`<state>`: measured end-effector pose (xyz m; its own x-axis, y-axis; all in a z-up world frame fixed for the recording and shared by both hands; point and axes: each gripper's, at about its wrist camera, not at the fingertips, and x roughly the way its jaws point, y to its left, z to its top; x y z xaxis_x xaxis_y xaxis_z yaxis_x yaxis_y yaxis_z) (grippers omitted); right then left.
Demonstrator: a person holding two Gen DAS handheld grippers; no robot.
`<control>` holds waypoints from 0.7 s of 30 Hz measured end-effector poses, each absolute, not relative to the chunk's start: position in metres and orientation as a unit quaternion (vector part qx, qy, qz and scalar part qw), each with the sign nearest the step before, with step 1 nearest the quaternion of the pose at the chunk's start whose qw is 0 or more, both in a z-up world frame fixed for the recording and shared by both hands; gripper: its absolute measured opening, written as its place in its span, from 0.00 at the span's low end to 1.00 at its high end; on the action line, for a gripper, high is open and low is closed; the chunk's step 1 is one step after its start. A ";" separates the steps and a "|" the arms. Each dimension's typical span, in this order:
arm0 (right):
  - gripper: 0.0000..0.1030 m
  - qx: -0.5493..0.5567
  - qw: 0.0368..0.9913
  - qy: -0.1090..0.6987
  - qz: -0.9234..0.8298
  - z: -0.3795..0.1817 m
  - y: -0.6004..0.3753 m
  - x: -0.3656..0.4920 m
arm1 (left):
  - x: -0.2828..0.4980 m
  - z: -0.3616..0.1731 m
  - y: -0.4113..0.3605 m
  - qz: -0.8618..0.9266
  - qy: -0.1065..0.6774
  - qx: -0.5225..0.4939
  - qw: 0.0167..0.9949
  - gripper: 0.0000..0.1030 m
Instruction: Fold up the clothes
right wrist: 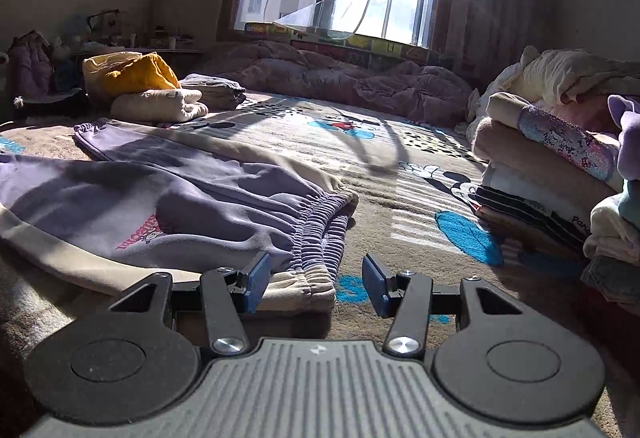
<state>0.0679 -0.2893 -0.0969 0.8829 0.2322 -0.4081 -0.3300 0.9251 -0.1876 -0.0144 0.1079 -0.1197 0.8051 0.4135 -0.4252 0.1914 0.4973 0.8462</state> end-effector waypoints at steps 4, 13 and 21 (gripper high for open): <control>0.54 -0.213 0.943 0.198 0.158 -0.108 -0.274 0.059 | -0.020 -0.130 0.123 0.075 0.299 0.518 0.797 0.60; 0.56 -0.345 0.907 0.184 0.154 -0.130 -0.254 0.048 | -0.007 -0.150 0.135 0.081 0.261 0.558 0.784 0.47; 0.63 -0.408 0.893 0.130 0.137 -0.137 -0.247 0.054 | 0.003 -0.149 0.141 0.099 0.234 0.534 0.807 0.29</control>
<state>0.0536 -0.2467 -0.1366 0.9287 0.1395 -0.3437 -0.3512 0.6286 -0.6939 0.0033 0.1407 -0.1492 0.8711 0.4097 -0.2707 0.0890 0.4104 0.9076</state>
